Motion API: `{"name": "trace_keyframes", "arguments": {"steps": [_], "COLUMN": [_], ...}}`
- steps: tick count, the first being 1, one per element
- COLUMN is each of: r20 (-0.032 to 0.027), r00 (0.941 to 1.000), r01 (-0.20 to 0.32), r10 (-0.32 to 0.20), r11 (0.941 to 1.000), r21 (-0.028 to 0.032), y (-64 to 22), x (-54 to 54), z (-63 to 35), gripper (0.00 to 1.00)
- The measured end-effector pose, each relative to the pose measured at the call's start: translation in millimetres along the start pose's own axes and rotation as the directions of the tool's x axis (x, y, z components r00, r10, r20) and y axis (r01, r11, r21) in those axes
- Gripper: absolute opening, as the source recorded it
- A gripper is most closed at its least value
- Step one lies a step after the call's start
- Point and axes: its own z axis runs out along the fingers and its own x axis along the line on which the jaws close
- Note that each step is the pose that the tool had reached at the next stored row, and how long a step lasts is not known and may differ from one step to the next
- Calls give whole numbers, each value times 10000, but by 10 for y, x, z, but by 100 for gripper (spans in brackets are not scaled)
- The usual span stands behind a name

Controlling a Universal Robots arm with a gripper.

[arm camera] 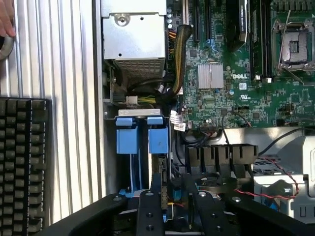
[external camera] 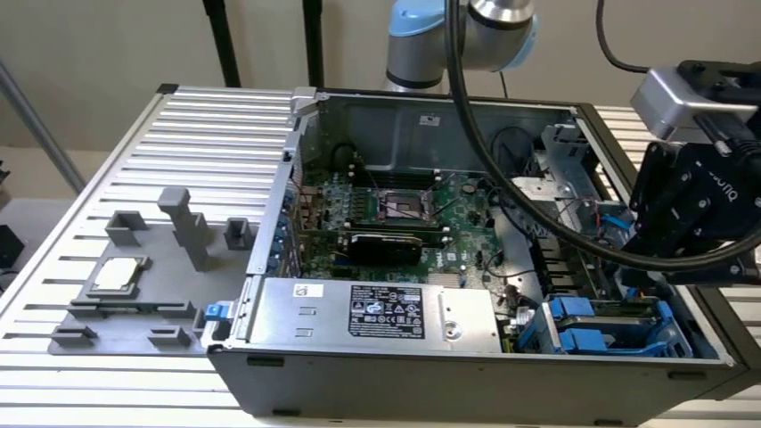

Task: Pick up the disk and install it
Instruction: 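Insert the second disk wire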

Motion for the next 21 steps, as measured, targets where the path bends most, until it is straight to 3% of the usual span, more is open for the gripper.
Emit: {"name": "trace_keyframes", "arguments": {"steps": [10, 18, 19, 21], "r20": [-8, -51, -61, -79], "r00": [10000, 10000, 10000, 10000], "r01": [4, 3, 3, 2], "r10": [-4, -2, -2, -1], "r11": [9999, 9999, 9999, 9999], "r21": [150, 167, 167, 169], "y": [2, 5, 5, 6], "x": [-21, -49, -54, -61], "z": [67, 84, 84, 85], "gripper": [100, 100, 0, 0]}}
